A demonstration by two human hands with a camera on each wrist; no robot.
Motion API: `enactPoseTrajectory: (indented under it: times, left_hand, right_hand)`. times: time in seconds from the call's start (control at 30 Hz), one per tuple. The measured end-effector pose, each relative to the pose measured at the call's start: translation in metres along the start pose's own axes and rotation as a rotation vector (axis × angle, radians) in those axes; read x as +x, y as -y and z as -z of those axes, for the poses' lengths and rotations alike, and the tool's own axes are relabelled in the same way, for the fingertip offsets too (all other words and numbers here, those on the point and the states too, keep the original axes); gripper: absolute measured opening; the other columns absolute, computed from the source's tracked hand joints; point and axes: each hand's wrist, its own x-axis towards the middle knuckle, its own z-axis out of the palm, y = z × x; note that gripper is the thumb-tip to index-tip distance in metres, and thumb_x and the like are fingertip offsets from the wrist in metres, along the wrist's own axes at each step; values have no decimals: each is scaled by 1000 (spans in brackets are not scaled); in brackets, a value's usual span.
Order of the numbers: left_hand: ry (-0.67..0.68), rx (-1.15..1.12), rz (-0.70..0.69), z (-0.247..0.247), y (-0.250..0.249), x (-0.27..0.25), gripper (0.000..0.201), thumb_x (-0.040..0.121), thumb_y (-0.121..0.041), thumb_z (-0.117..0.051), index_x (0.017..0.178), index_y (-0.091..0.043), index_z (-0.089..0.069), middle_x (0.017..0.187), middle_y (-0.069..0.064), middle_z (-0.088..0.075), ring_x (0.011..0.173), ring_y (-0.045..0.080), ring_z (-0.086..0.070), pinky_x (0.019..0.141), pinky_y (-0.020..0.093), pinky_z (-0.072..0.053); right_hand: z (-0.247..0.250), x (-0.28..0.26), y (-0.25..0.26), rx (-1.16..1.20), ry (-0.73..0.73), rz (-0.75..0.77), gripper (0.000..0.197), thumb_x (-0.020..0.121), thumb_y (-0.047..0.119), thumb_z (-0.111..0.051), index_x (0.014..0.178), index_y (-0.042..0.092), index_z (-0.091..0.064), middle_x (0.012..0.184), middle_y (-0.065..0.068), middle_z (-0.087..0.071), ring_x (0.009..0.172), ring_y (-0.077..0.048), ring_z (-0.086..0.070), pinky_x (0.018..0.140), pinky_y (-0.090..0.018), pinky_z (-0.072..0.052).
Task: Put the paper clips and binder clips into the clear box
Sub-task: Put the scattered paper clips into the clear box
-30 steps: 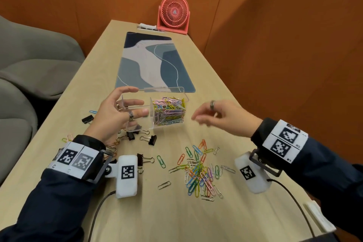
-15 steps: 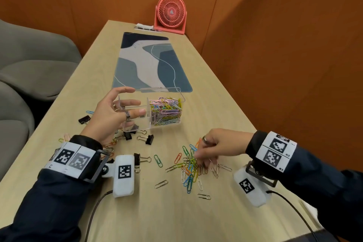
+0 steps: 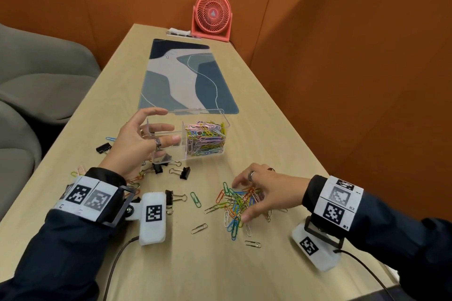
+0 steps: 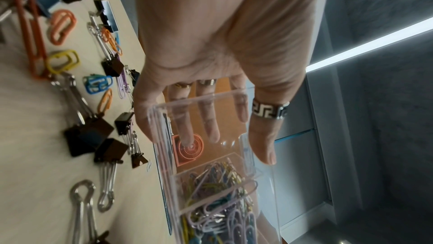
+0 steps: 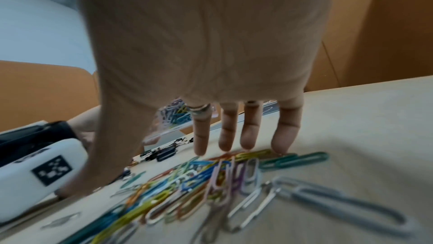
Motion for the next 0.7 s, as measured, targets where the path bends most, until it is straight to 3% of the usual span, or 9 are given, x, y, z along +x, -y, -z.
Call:
enactPoseTrajectory:
  times: [0.07, 0.13, 0.27, 0.37, 0.5, 0.6, 0.7]
  left_hand:
    - [-2, 2, -2, 0, 0, 0, 54, 55, -17, -76, 104, -33, -58, 106, 8, -68, 75, 12, -69, 85, 48, -51]
    - [-3, -1, -1, 0, 1, 0, 56, 55, -18, -76, 105, -33, -58, 107, 9, -68, 78, 15, -68, 82, 46, -51]
    - [-2, -2, -3, 1, 2, 1, 57, 55, -18, -76, 107, -32, -58, 105, 7, -68, 74, 11, -69, 74, 39, -54]
    - [-4, -1, 0, 1, 2, 1, 56, 55, -17, -76, 107, -32, -58, 106, 8, -68, 78, 14, -68, 77, 42, -54]
    - [-3, -2, -1, 0, 1, 1, 55, 55, -17, -75, 105, -32, -58, 106, 9, -67, 82, 18, -67, 81, 45, -53]
    - [-3, 6, -1, 1, 2, 1, 54, 55, -18, -76, 104, -34, -58, 105, 7, -68, 85, 19, -67, 84, 48, -52]
    - [-1, 7, -3, 1, 2, 2, 54, 55, -19, -76, 104, -35, -58, 104, 5, -69, 84, 19, -67, 86, 49, -51]
  right_hand:
    - [-5, 1, 1, -38, 7, 31, 86, 59, 51, -81, 132, 40, -37, 122, 11, -31, 121, -10, -27, 108, -27, -31]
    - [-10, 2, 5, -73, -4, 77, 91, 54, 49, -85, 131, 43, -37, 122, 12, -31, 120, -13, -26, 109, -30, -31]
    - [-13, 5, 11, -35, -22, 131, 71, 59, 34, -86, 122, 34, -53, 114, 11, -36, 109, -10, -30, 100, -22, -33]
    - [-9, 7, 11, 16, -30, 117, 50, 66, 26, -83, 111, 25, -62, 105, 8, -44, 92, -5, -42, 80, -13, -38]
    - [-8, 11, 9, 94, -75, 90, 29, 72, 22, -79, 99, 20, -68, 95, 1, -58, 69, -7, -48, 70, -21, -44]
    - [-6, 13, 8, 77, -73, 68, 22, 77, 23, -75, 97, 20, -69, 93, -12, -68, 67, -12, -52, 66, -25, -46]
    - [-5, 13, 8, 27, -71, 67, 17, 81, 25, -71, 98, 20, -69, 91, -12, -69, 70, -15, -56, 68, -27, -47]
